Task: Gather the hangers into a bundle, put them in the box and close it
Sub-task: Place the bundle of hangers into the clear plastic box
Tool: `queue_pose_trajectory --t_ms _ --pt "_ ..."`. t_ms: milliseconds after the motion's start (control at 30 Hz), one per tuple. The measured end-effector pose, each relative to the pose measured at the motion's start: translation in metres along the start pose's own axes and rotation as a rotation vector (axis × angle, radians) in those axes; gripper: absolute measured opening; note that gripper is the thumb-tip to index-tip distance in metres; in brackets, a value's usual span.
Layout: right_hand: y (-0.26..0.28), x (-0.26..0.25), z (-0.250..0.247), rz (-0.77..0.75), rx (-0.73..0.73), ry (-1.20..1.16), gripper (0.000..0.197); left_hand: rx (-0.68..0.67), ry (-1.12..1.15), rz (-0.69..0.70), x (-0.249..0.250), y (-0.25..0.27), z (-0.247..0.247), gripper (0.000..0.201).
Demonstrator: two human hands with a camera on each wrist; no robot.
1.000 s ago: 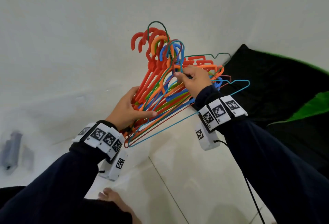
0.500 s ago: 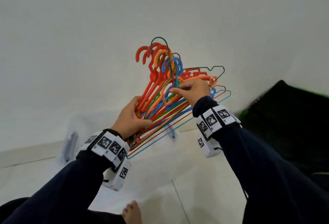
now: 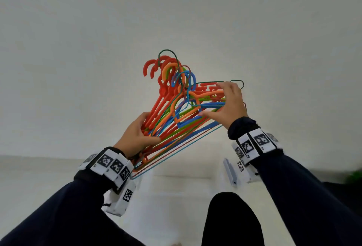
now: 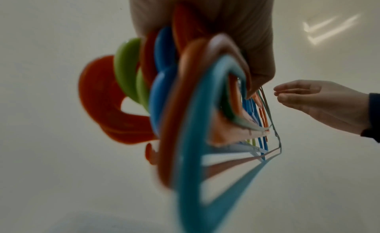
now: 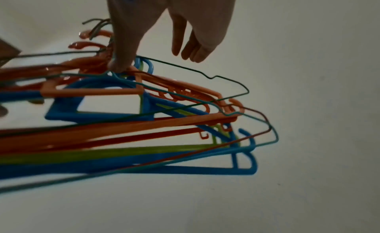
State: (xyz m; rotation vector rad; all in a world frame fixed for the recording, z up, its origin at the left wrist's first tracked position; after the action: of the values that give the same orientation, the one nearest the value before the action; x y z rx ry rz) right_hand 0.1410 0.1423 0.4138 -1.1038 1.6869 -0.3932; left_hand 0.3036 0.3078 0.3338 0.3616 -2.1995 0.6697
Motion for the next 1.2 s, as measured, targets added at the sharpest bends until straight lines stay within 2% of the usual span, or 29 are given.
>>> queue_pose_trajectory --t_ms 100,233,367,667,833,933,1000,1200 --pt "-0.003 0.008 0.024 -0.026 -0.209 0.157 0.111 -0.032 -0.086 -0.040 -0.010 0.002 -0.009 0.057" --pt "-0.008 0.019 0.065 -0.056 -0.438 0.263 0.114 -0.139 -0.164 -0.069 -0.035 -0.005 -0.009 0.062" --pt "-0.010 0.065 0.098 0.177 -0.565 0.109 0.102 -0.235 -0.167 -0.101 -0.071 -0.022 0.007 0.062" --pt "0.009 0.195 0.156 0.477 -0.710 0.092 0.063 -0.436 -0.133 -0.184 -0.169 -0.083 0.076 0.060" --pt "0.000 0.248 0.168 0.523 -0.803 0.232 0.061 -0.534 -0.061 -0.217 -0.215 -0.119 0.125 0.071" --pt "-0.012 0.275 0.178 0.540 -0.893 0.367 0.047 -0.596 -0.074 -0.221 -0.246 -0.138 0.156 0.078" --pt "-0.017 0.287 0.191 0.547 -0.968 0.424 0.046 -0.647 -0.072 -0.237 -0.267 -0.149 0.173 0.079" --pt "-0.009 0.327 0.283 0.537 -1.170 0.477 0.055 -0.714 -0.084 -0.487 -0.359 -0.153 0.198 0.106"
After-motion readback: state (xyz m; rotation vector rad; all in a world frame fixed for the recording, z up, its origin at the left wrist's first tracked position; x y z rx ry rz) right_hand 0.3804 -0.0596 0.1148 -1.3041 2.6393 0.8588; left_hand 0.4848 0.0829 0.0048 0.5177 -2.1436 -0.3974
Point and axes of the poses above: each hand's wrist, its own y-axis away from the middle knuckle, its own z-axis out of the palm, x = y × z, the point moved 9 cm from there along -y, towards the middle knuckle, and after that the axes turned 14 degrees about -y, right-handed, at the moved point
